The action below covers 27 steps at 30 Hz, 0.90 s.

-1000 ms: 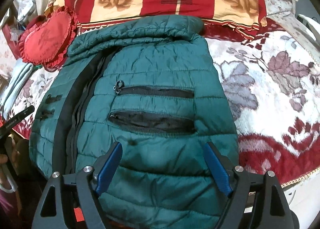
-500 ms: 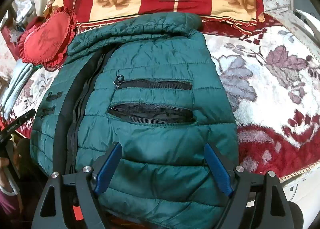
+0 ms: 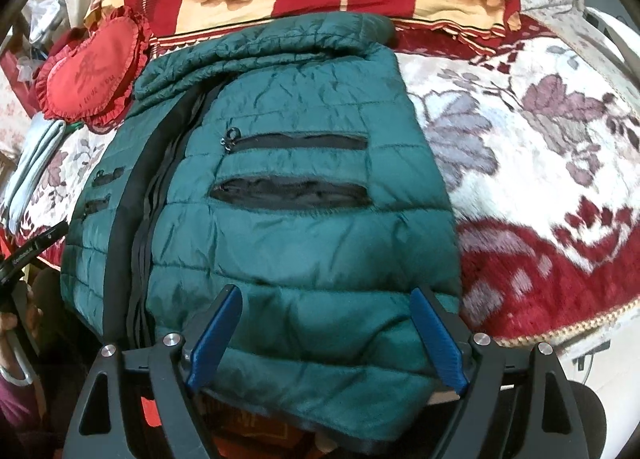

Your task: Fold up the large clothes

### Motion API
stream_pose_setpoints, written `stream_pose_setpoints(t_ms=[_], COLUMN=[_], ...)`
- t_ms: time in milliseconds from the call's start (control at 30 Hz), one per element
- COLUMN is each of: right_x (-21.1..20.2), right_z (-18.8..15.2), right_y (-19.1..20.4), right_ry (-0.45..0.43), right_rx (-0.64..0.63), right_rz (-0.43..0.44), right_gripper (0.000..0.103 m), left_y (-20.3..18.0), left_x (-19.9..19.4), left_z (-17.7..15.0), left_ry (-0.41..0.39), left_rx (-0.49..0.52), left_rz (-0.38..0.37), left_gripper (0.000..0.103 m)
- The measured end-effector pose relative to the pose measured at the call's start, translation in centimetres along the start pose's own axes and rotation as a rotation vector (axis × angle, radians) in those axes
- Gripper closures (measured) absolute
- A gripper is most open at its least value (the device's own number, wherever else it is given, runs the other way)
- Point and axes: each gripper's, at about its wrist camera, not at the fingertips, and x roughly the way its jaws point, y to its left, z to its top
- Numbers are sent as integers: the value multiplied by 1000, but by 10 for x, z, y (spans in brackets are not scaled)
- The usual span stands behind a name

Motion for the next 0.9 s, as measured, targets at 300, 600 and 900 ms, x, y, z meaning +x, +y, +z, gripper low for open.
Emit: stream_pose_setpoints(t_ms=[300,600,900], right_x=[-6,1,12], right_z=[-13,-15,-15], right_y=[-19,-43,-41], right_ry=[40,71,103], right_rx=[58,146,182], right_rz=[21,35,177], right_gripper=[19,19,18], left_y=[20,34,33], left_x=[7,18,30], left_z=[-12,-17,-28], left_ry=[56,126,217], left_rx=[-57,-118,-139], left_rz=[-26,-117,-218], left_gripper=[23,23,23])
